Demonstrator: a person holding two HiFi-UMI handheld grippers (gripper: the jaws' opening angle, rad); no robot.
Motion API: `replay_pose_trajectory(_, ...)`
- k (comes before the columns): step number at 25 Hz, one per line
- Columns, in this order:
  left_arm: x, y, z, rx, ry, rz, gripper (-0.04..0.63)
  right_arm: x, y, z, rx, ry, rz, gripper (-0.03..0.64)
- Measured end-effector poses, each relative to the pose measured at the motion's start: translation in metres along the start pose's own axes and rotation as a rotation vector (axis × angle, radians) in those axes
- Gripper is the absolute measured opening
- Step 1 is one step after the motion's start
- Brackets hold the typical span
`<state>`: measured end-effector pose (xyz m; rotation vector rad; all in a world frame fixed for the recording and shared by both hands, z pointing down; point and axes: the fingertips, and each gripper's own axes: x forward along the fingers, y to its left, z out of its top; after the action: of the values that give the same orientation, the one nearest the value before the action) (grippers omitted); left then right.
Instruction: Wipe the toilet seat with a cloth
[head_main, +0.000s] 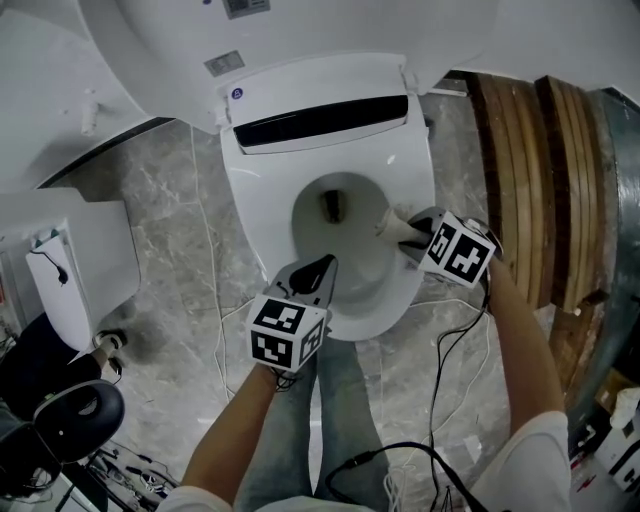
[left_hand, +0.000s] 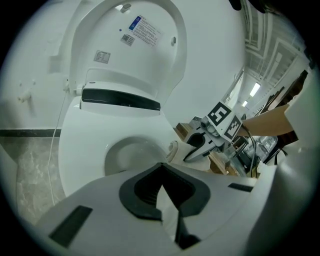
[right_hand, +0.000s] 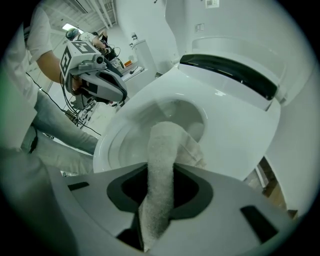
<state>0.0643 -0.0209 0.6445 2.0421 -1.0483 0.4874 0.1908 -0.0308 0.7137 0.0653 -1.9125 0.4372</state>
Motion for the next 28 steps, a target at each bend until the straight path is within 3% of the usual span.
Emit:
replay_pose_trajectory(14, -0.029, -0.011, -0.031, -0.006, 0.006, -0.036, 0.01, 0.021, 0.077, -0.016, 0.085, -0.096, -0.049, 0.1)
replay_pose_trajectory(28, -0.047, -0.015, -0.055, -0.006, 0.01, -0.044, 0.01, 0.027, 0.137, -0.028, 0.284, -0.264, -0.187, 0.1)
